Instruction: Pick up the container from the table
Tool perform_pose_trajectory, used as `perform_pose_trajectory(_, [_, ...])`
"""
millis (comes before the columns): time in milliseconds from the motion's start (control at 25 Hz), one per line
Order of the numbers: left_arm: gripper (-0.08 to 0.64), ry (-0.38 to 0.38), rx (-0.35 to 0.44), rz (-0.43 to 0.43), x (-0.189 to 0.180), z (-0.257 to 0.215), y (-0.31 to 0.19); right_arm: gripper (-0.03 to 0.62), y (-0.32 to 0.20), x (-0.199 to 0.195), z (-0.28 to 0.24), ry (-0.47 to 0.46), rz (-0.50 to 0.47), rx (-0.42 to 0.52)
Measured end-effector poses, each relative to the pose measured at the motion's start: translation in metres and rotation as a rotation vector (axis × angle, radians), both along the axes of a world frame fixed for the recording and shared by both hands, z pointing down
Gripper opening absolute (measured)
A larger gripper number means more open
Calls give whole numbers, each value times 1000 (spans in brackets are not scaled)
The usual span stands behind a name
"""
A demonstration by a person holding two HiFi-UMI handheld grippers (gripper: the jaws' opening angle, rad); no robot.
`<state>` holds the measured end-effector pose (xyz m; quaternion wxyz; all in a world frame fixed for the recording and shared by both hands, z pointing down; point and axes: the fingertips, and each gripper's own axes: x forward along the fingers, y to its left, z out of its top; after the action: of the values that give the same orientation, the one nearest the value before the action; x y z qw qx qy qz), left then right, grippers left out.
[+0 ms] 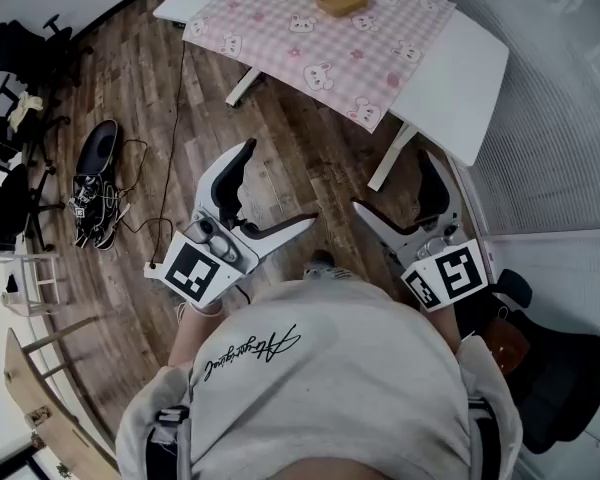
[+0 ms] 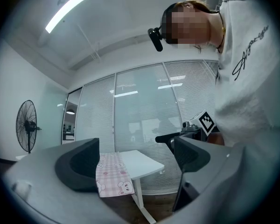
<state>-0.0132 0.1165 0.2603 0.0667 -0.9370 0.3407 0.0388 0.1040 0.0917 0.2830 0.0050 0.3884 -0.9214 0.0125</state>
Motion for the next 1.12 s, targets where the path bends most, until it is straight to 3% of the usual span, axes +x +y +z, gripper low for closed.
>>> perform_pose_trajectory(240, [479, -13, -6, -32, 3, 5, -16, 508, -21, 0, 4, -3, -35, -7])
perform_pose_trajectory(1120, [479, -35, -12, -23, 1, 2, -42, 506, -47, -1, 2, -13, -30, -17])
